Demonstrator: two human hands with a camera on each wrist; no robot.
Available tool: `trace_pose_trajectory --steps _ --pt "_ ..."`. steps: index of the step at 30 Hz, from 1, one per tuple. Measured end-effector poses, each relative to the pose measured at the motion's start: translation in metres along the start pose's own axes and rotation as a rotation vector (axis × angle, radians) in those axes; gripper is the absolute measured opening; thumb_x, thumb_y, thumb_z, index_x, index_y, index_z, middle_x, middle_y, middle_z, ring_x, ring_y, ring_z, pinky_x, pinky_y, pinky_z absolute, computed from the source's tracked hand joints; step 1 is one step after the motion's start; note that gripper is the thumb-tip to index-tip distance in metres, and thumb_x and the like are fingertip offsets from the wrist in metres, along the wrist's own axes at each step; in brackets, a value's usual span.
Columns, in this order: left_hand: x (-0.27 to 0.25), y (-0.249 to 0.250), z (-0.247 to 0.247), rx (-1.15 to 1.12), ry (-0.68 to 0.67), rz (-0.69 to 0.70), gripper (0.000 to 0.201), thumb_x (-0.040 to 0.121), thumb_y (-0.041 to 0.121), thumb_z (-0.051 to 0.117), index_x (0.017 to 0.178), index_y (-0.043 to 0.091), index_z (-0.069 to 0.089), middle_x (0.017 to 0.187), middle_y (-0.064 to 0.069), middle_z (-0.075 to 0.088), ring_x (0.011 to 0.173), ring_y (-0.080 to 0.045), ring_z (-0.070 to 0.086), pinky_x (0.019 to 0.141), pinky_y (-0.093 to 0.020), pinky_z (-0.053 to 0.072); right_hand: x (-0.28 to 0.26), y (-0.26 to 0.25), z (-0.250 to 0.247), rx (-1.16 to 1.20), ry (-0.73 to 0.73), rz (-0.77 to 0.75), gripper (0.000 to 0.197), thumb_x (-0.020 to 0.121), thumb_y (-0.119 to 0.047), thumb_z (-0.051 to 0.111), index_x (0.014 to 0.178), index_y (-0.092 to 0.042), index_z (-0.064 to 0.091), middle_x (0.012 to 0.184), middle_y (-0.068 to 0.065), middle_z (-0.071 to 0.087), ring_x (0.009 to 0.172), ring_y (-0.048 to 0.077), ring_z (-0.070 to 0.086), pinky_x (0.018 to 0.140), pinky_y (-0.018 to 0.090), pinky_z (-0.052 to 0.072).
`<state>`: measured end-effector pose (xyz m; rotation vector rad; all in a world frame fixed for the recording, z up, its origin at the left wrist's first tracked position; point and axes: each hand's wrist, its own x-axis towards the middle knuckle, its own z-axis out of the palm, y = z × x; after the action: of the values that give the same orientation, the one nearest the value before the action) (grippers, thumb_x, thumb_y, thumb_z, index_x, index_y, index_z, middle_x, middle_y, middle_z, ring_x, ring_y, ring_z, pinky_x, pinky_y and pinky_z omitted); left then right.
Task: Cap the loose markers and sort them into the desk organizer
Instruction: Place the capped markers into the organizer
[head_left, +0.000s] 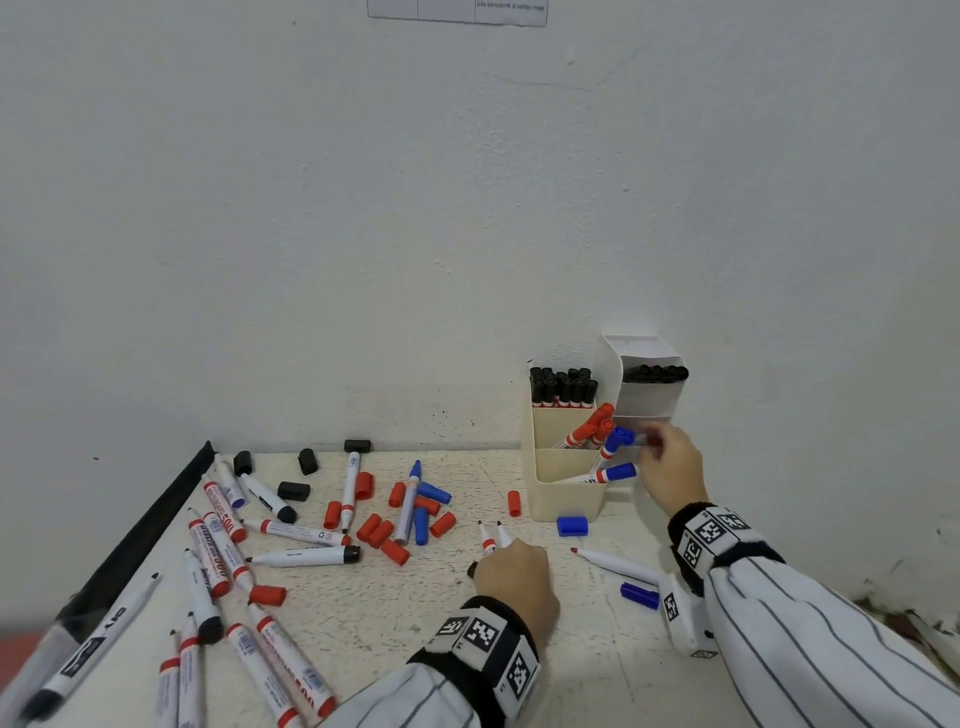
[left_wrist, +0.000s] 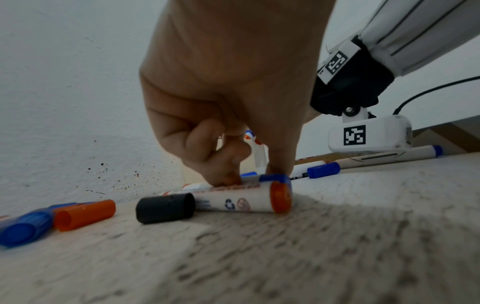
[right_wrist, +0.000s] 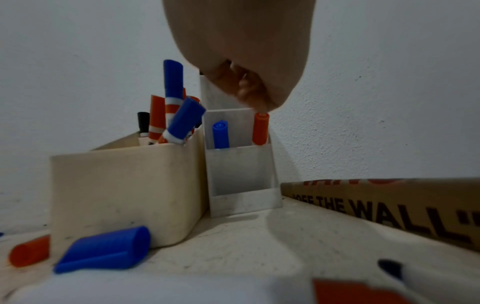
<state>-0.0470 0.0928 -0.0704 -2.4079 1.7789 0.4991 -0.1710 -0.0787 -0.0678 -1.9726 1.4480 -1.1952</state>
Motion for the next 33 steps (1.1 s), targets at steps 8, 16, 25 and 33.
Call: trace_pose_trajectory --steps 8,16,25,33 --pt "-0.008 -0.006 0.001 -0.161 0.045 -0.05 0.037 0.092 0.02 0.051 0.127 0.011 0.043 0.127 -0.008 0.05 0.116 -0.022 0.052 0.089 -0.03 0.044 -0.042 -0.024 -0.013 0.221 -0.17 -0.174 0.034 0.083 0.009 0.05 0.062 -0.018 0.05 0.057 -0.001 0.047 0.051 0.009 0.045 0.053 0.021 0.04" --pt "-0.013 -0.028 0.0 -0.494 0.114 -0.17 0.039 0.089 0.023 0.055 0.124 0.01 0.043 0.123 -0.009 0.052 0.108 -0.021 0.056 0.086 -0.026 0.048 -0.062 -0.037 0.005 -0.42 -0.799 -0.068 0.039 0.089 -0.006 0.043 0.119 -0.023 0.061 0.127 -0.004 0.052 0.121 0.015 0.045 0.105 0.023 0.03" --pt "-0.024 -0.06 0.003 -0.725 0.211 -0.193 0.026 0.087 0.035 0.057 0.072 0.014 0.05 0.073 -0.001 0.055 0.059 -0.013 0.054 0.059 -0.027 0.048 -0.084 -0.048 0.028 -0.485 -0.707 0.019 0.036 0.09 -0.001 0.044 0.119 -0.02 0.052 0.134 0.008 0.034 0.099 0.018 0.044 0.099 0.023 0.034" --pt "-0.038 -0.084 0.0 -0.801 0.226 -0.215 0.021 0.083 0.033 0.062 0.081 0.014 0.052 0.08 -0.002 0.053 0.081 -0.022 0.063 0.08 -0.038 0.055 -0.087 -0.055 0.026 -0.407 -0.599 -0.111 0.019 0.084 0.0 0.048 0.087 -0.019 0.049 0.095 0.0 0.053 0.086 0.016 0.05 0.072 0.019 0.04"
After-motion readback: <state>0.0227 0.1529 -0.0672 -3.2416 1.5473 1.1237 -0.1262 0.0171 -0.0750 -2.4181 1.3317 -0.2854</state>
